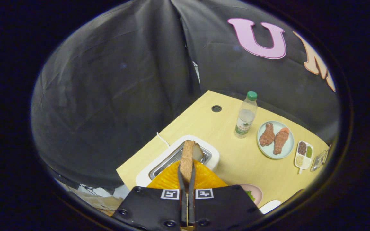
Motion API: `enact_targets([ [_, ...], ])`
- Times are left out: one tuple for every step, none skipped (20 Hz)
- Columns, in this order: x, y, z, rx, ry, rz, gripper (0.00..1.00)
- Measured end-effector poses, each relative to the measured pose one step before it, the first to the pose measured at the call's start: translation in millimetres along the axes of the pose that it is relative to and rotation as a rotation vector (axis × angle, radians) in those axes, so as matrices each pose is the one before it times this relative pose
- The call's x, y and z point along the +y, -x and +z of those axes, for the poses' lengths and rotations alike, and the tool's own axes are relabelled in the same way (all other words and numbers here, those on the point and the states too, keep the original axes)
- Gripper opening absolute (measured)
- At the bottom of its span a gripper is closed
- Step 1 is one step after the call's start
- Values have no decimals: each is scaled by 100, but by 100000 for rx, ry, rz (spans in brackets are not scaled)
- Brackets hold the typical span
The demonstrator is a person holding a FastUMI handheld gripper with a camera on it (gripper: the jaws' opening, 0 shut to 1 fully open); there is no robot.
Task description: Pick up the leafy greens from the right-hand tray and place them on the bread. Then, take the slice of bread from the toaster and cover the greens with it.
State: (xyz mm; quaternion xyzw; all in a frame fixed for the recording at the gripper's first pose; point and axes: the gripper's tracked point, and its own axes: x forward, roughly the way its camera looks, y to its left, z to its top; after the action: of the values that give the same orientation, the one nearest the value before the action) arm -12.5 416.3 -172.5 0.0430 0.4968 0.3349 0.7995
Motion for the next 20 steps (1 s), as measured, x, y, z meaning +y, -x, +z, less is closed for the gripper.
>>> enact_targets([
  [-167,725,358,-2065,-1226,887,4],
  [140,611,0,-1074,-1739,1485,4],
  [-548,655,221,-1889,140,-999,4],
  [-545,636,203,-1432,211,-317,4],
  [-399,433,-133,-607,-170,-373,4],
  [-586,629,-111,-1405,-246,-1147,4],
  [-494,485,-123,-549,-986,-48,4],
  [-515,418,-192,-1267,-2083,-314,4],
  [-845,340,-243,-589,-1929,-450,4],
  [-896,416,-333,-728,-2076,-612,4],
  [-713,265,-284,-550,-1926,-478,4],
  [-690,401,-656,-126,-2231,-207,4],
  [-536,261,-645,-47,-2321,467,4],
  [-797,188,-684,125,-2202,110,4],
  [-785,-30,-720,266,-1754,-394,4],
  [-702,38,-686,510,-1767,-446,4],
  [-802,-8,-829,375,-1802,-394,4],
  [-627,99,-636,445,-1928,86,4],
  [-665,-15,-477,198,-1655,3,4],
  [-569,9,-576,118,-1616,-88,4],
])
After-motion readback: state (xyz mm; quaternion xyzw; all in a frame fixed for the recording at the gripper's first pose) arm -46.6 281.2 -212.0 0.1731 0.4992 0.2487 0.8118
